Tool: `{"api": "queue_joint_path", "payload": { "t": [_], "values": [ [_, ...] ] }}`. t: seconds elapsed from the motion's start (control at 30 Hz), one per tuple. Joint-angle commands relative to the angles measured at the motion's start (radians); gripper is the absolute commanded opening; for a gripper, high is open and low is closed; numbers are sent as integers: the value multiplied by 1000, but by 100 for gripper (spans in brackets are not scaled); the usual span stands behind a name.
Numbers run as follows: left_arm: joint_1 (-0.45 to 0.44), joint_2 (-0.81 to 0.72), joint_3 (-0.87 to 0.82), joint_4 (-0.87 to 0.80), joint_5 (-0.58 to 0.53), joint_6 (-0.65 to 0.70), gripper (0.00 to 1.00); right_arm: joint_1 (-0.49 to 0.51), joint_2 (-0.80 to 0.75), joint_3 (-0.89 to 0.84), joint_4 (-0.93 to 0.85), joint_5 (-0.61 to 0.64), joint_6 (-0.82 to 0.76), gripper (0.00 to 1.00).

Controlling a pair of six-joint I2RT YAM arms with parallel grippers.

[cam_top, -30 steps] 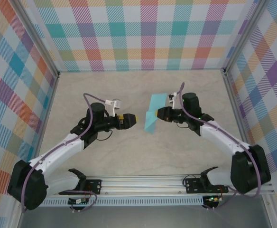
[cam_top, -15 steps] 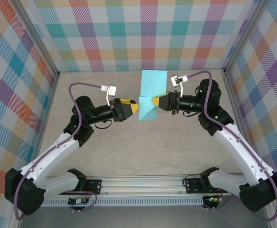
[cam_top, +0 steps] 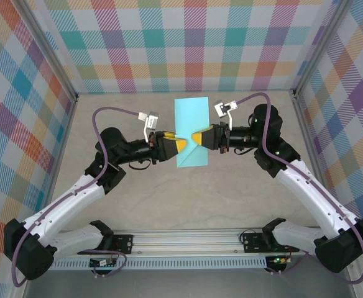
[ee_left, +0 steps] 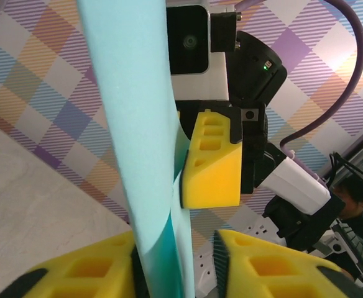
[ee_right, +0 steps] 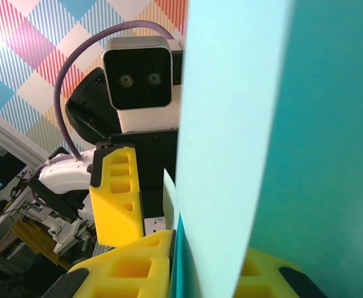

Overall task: Fold a paper plane with a square sheet of paper (fold left side to right side)
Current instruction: Turn over the paper at the center of the table.

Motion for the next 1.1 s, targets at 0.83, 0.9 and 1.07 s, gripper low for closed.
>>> {"api": "queue_joint_path", "payload": {
  "t": [0.83,0.9,1.07],
  "values": [
    [-384,448,318,-1222,-1471,143,0,3,-331,32,-960,1402,-282,83],
    [-389,543,382,-1311,-1518,52,0,2,-374,8,-948,1421,-278,88],
    [-392,742,540,-1490,-1544,-113,0,2,-404,-23,-950,1440,-282,97]
  ]
}}
